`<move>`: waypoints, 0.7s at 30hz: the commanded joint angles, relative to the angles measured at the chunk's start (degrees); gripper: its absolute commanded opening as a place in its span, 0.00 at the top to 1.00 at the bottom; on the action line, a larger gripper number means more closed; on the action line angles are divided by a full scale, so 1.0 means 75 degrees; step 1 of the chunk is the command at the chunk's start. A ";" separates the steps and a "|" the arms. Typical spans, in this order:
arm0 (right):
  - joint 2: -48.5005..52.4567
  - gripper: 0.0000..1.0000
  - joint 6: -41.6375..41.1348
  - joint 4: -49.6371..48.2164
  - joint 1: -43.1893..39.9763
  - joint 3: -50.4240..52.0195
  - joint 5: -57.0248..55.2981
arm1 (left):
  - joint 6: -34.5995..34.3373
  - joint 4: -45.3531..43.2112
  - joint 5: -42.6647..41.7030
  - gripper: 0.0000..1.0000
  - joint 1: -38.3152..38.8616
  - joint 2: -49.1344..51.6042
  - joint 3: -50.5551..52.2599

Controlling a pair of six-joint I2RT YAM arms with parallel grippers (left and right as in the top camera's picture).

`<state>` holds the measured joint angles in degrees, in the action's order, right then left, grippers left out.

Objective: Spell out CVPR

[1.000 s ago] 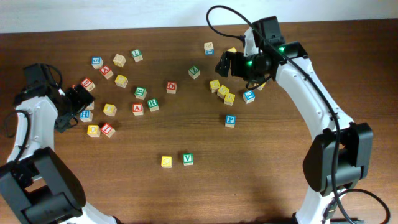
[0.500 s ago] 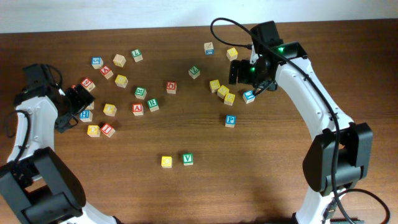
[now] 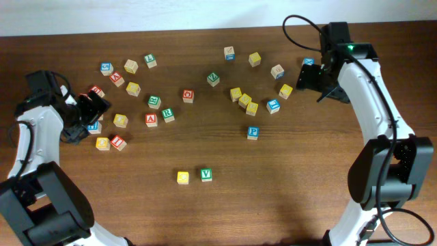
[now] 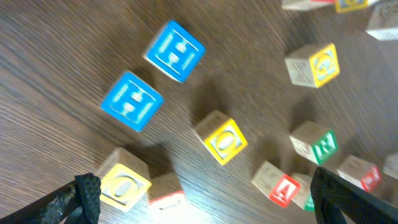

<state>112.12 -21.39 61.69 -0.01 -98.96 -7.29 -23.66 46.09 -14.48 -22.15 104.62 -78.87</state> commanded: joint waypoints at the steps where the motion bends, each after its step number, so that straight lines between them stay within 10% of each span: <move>1: -0.0108 0.02 -0.0017 0.0012 -0.0064 -0.0061 -0.0122 | -0.0096 0.0012 -0.0562 0.01 -0.0003 0.0064 0.0026; 15: -0.0108 0.02 -0.0017 0.0012 -0.0052 -0.0061 -0.0122 | 0.1215 0.0061 -0.2512 0.00 0.0886 0.0064 -0.0924; 21: -0.0108 0.02 -0.0017 0.0012 -0.0052 -0.0061 -0.0122 | 0.1373 0.1702 0.1518 0.01 0.2101 0.0064 -0.2958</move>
<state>112.12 -21.39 61.71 -0.34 -98.96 -7.51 -14.59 57.10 -19.40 -10.00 104.71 -97.78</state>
